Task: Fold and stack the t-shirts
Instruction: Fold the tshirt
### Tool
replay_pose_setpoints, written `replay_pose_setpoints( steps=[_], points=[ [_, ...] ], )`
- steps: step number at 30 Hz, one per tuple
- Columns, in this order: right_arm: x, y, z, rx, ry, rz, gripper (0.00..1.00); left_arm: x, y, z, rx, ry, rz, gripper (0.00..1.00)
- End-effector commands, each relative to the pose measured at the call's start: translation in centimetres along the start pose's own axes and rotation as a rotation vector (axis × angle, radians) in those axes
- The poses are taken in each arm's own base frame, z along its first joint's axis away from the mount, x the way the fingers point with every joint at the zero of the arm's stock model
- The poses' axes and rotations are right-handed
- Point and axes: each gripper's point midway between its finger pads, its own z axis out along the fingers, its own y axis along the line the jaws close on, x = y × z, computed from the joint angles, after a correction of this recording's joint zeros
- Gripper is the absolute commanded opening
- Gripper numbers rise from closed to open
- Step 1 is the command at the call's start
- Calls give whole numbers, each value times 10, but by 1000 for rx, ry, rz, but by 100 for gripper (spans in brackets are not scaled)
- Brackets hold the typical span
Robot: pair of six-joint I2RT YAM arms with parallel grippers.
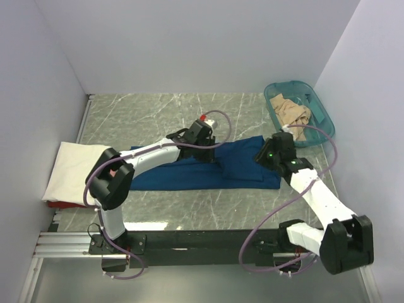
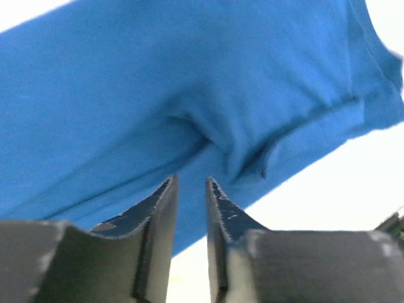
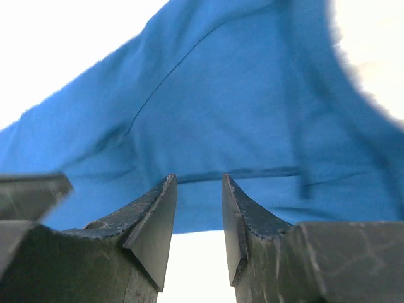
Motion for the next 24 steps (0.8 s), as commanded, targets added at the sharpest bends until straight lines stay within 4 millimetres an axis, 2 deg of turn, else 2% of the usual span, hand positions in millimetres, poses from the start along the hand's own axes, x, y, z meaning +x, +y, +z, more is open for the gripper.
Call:
replay_pose_setpoints(
  steps=[1,2,3,4,5,8,12,18,19,21,22,24],
  points=[
    [4,27,10,-7,9,-9,42,0,20,-11,-87,-23,-75,25],
    [13,35,14,-22,28,-26,41,10,33,-9,-133,-14,-91,24],
    [21,36,22,-12,53,-21,41,12,37,-11,-150,-23,-98,20],
    [22,41,27,-23,52,-21,40,26,47,-10,-178,-3,-104,19],
    [27,44,31,-27,63,-28,40,27,57,-10,-216,-20,-115,18],
    [43,38,53,18,114,-30,38,39,78,-10,-292,-16,-136,14],
    [53,26,71,76,144,-46,38,48,97,-11,-377,-18,-134,11],
    [55,12,88,158,162,-100,38,71,105,-7,-425,15,-126,11],
    [49,17,90,154,158,-108,38,78,105,-5,-422,25,-136,11],
    [53,16,99,173,188,-136,38,85,102,-4,-402,36,-150,11],
    [46,25,103,164,184,-144,38,93,99,-3,-390,51,-165,11],
    [48,23,115,186,216,-180,38,97,93,-5,-373,52,-188,11]
  ],
)
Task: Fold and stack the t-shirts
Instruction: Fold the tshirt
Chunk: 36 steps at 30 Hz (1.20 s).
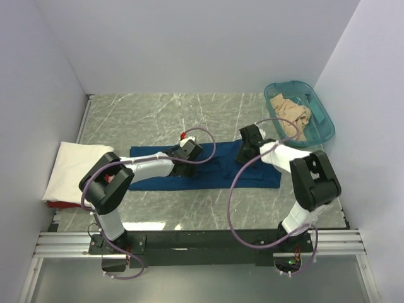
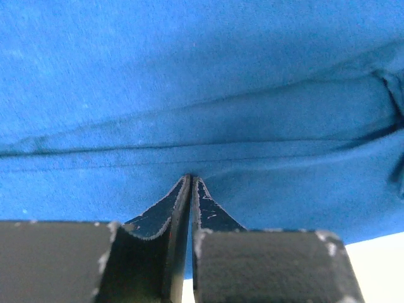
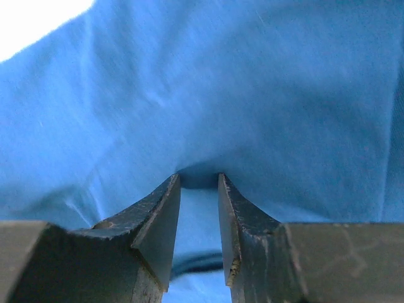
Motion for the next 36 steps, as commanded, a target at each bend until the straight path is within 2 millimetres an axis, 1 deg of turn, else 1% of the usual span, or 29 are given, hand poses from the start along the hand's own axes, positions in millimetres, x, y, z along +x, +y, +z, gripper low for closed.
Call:
replay_pose_setpoints(
  steps=[1,2,3,5,6,7,8,9,11,12,14,15,16,17,18,19,20,21,22,23,24,26,27,28,30,31,33,34,36],
  points=[
    [-24,12,10,27,-19,-69,38,35,-1,-4,7,74,-43,11],
    [-21,13,21,43,9,-85,37,37,-3,-6,11,78,-53,11],
    [-34,24,21,24,-8,-104,37,39,-6,-8,13,78,-66,11],
    [-32,26,35,39,34,-125,37,47,-16,-12,32,90,-95,11],
    [-34,32,38,24,44,-147,37,48,-20,-12,46,93,-113,11],
    [-46,45,37,-2,37,-157,37,53,-27,-14,65,101,-140,11],
    [-43,45,49,12,62,-169,37,56,-33,-15,81,108,-155,11],
    [-58,62,47,-25,44,-185,37,55,-41,-14,102,103,-179,11],
    [-55,70,60,-34,84,-215,37,63,-58,-15,136,121,-226,12],
    [-70,89,57,-73,59,-226,37,63,-69,-15,169,127,-251,12],
    [-66,100,66,-88,96,-267,37,65,-88,-14,208,148,-312,13],
    [-81,119,61,-127,64,-278,37,66,-97,-16,236,168,-336,14],
    [-76,128,61,-141,79,-300,37,58,-112,-18,286,166,-381,13],
    [-74,133,69,-146,88,-323,37,58,-118,-16,299,176,-400,14],
    [-87,150,64,-179,56,-333,37,52,-127,-19,325,176,-424,15],
    [-87,159,64,-199,60,-349,37,46,-134,-21,349,178,-457,15],
    [-83,160,73,-200,73,-369,37,37,-141,-23,377,161,-472,17],
    [-98,174,69,-225,40,-372,37,31,-146,-26,396,153,-480,18],
    [-99,172,70,-204,48,-374,37,18,-150,-29,412,138,-477,19],
    [-101,172,74,-190,48,-385,37,11,-149,-32,408,130,-474,21],
    [-113,179,67,-199,15,-387,37,1,-151,-36,415,113,-471,23],
    [-128,179,55,-189,-21,-387,37,-14,-138,-42,406,84,-456,27],
    [-134,180,49,-192,-38,-381,38,-11,-128,-42,393,83,-454,28],
    [-146,184,32,-210,-74,-371,38,-17,-116,-42,383,66,-453,30],
    [-156,181,20,-230,-97,-338,38,-18,-94,-47,363,48,-420,32],
    [-166,184,-1,-254,-131,-316,38,-24,-85,-56,348,9,-406,33],
    [-170,179,-12,-269,-149,-293,38,-9,-60,-57,274,6,-338,33],
    [-178,180,-33,-287,-184,-274,38,-12,-54,-67,269,-18,-324,31],
    [-175,168,-38,-261,-190,-251,38,1,-30,-68,196,-20,-256,30]
  ],
)
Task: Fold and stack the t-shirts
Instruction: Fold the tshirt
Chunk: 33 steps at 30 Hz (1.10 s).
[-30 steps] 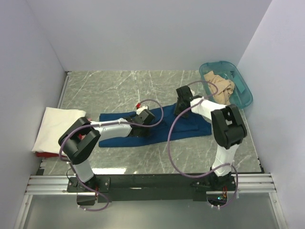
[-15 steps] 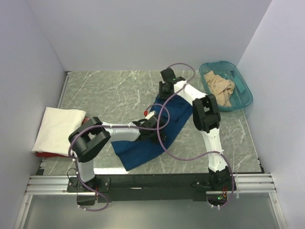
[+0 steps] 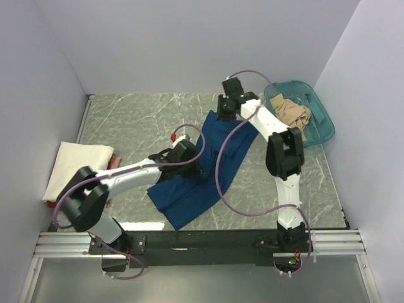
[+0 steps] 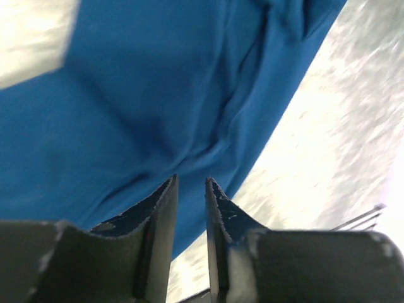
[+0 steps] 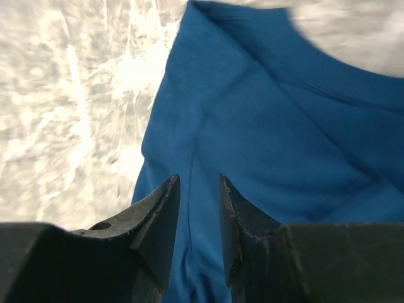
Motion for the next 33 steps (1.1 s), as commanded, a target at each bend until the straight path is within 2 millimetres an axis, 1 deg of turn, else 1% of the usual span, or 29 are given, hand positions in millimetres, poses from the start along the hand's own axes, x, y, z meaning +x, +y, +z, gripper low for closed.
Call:
replay_pose_setpoints(
  steps=[1,2,3,4,5,6,7,8,9,10,11,12,13,15,16,20,21,22,23,24,25,26,27,28,29,30,31,32,33],
  points=[
    [-48,10,-74,-40,-185,57,38,-1,33,-29,-94,-36,160,29],
    [-34,1,-72,-19,-157,69,38,-1,46,-32,-137,-52,174,28],
    [-31,-7,-73,12,-168,81,38,3,56,-37,-164,-44,198,26],
    [-30,-8,-83,14,-182,98,38,2,57,-45,-161,-55,205,24],
    [-14,-17,-77,36,-161,109,38,6,68,-46,-187,-56,216,24],
    [-9,-21,-78,40,-158,119,38,11,77,-49,-215,-46,222,22],
    [-7,-22,-86,35,-173,135,38,12,82,-52,-230,-52,221,21],
    [12,-31,-79,53,-141,144,38,18,98,-53,-275,-51,219,20],
    [10,-31,-84,39,-164,151,38,22,106,-53,-299,-61,203,20],
    [25,-37,-79,51,-139,159,38,25,111,-53,-304,-65,192,18],
    [29,-39,-79,52,-139,164,38,32,126,-51,-338,-58,168,18],
    [28,-39,-79,44,-150,170,38,34,132,-50,-352,-60,163,18],
    [40,-43,-69,54,-120,171,38,48,151,-47,-387,-41,150,14],
    [45,-46,-62,66,-100,169,38,55,151,-47,-385,-30,140,13],
    [47,-48,-59,78,-94,169,38,62,158,-47,-396,-17,141,12],
    [55,-58,-42,123,-60,161,38,92,158,-51,-388,27,115,11],
    [62,-62,-33,140,-37,159,38,98,157,-53,-381,37,106,11],
    [60,-63,-29,145,-33,155,38,107,160,-54,-382,61,95,11],
    [62,-64,-24,153,-19,151,38,117,155,-57,-366,78,75,11],
    [70,-68,-13,168,9,147,38,122,154,-58,-358,85,58,11],
    [68,-67,-9,167,11,144,38,129,154,-60,-353,99,43,11],
    [67,-67,-4,167,16,140,38,141,148,-63,-331,128,22,11],
    [75,-69,6,176,46,131,38,145,140,-65,-301,138,3,12],
    [66,-65,9,167,36,126,38,149,134,-66,-283,150,-8,13],
    [67,-65,13,172,54,119,37,156,128,-68,-262,169,-16,13],
    [75,-67,26,181,91,102,37,158,121,-69,-243,175,-23,15],
    [60,-61,27,169,71,94,37,159,111,-70,-219,183,-30,17],
    [59,-61,31,171,84,84,37,160,105,-70,-202,191,-29,18],
    [65,-64,42,179,110,67,37,161,99,-70,-187,200,-30,19]
  ],
)
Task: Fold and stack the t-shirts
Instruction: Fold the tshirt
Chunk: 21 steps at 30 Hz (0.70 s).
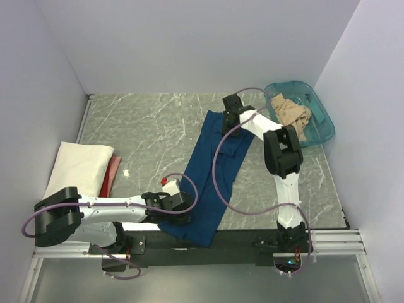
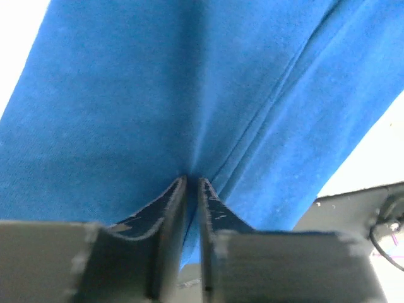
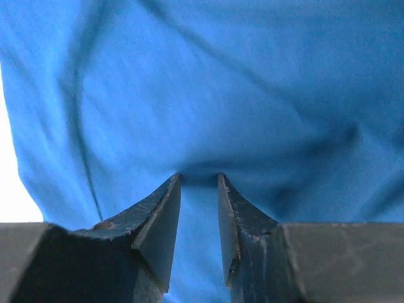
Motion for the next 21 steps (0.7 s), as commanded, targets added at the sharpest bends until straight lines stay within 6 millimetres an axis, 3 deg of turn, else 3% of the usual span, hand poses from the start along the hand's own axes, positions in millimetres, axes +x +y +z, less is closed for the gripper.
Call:
replay_pose_setpoints(
  steps=[1,3,4,6,7,9,10,12,13,16,17,18,19,20,21],
  points=[
    [-14,6,15,2,18,-55,37,15,-18,-8,27,80,-55,23],
    [-9,4,29,20,58,-77,37,9,-31,-11,53,65,-46,26],
    [-24,13,28,-2,33,-82,37,4,-44,-16,79,52,-45,30],
    [-19,13,41,4,70,-101,37,-5,-58,-19,110,36,-38,34],
    [-32,22,39,-20,45,-102,37,-11,-68,-22,136,32,-40,35],
    [-33,23,48,-23,58,-110,37,-31,-77,-21,161,8,-47,37],
    [-46,31,44,-42,25,-116,37,-39,-83,-23,180,2,-52,38],
    [-46,37,50,-77,40,-128,38,-70,-90,-22,210,-40,-67,39],
    [-58,45,46,-103,11,-131,38,-95,-94,-23,224,-81,-75,40],
    [-75,60,41,-185,-37,-139,43,-144,-118,-28,302,-146,-75,43],
    [-82,66,38,-214,-61,-138,44,-170,-114,-25,287,-192,-80,44],
    [-89,74,28,-256,-75,-142,47,-186,-116,-17,283,-219,-75,46],
    [-94,80,20,-277,-93,-146,48,-207,-126,-21,301,-256,-66,47],
    [-109,88,-1,-308,-141,-146,49,-230,-119,-17,279,-287,-55,48],
    [-115,92,-12,-324,-162,-147,53,-239,-115,1,249,-273,-46,49]
  ],
)
